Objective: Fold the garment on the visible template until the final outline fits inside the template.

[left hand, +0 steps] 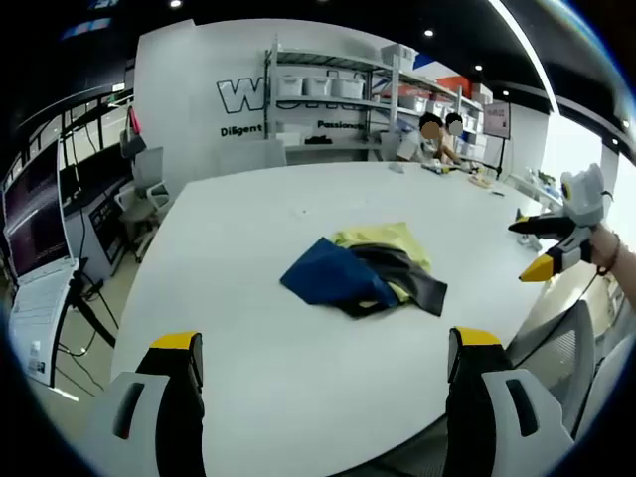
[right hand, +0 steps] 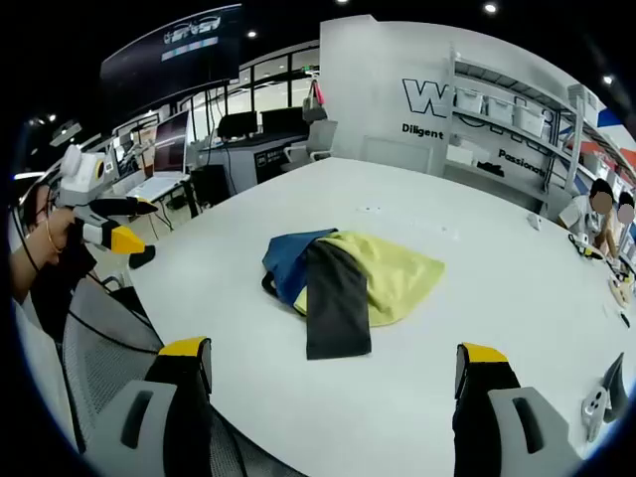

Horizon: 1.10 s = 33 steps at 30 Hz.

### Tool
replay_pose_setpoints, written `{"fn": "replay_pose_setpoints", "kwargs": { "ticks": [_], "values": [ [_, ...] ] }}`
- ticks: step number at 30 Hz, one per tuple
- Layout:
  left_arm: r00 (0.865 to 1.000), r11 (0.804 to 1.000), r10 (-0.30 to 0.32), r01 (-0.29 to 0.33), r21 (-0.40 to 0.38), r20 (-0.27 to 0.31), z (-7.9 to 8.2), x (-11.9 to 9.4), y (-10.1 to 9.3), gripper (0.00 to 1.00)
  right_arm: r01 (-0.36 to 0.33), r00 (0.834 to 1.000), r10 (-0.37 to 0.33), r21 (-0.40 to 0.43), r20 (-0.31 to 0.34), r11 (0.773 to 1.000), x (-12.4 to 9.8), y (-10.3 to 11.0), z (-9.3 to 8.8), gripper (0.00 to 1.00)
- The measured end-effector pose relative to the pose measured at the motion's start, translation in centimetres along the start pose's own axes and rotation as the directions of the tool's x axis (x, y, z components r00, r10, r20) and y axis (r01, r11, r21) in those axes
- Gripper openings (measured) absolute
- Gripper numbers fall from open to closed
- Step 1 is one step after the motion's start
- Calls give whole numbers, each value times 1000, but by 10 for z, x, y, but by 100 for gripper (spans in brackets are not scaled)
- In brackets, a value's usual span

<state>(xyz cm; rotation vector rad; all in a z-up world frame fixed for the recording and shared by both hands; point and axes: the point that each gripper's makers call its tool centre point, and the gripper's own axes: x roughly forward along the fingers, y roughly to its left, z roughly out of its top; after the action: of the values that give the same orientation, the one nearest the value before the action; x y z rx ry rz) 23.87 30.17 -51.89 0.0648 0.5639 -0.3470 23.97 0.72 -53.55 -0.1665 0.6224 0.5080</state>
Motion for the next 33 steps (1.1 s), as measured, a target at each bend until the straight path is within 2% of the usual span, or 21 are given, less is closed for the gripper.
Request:
{"fn": "replay_pose_setpoints", "kwargs": {
  "ticks": [6, 21, 33],
  "values": [
    [1000, 1000, -2, 2, -15, 10, 2, -1, 2, 98, 1, 1000, -1, 3, 1, 1000, 0, -1, 0, 100],
    [1000, 1000, 1, -2, -20, -11, -2, 0, 2, 98, -2, 1000, 2, -12, 2, 1000, 2, 1, 1, 100],
    [1000, 1000, 4, -4, -22, -1, 2, 1, 2, 98, -12, 999, 12, 12, 49, 1000, 4, 3, 10, 97]
  ]
}}
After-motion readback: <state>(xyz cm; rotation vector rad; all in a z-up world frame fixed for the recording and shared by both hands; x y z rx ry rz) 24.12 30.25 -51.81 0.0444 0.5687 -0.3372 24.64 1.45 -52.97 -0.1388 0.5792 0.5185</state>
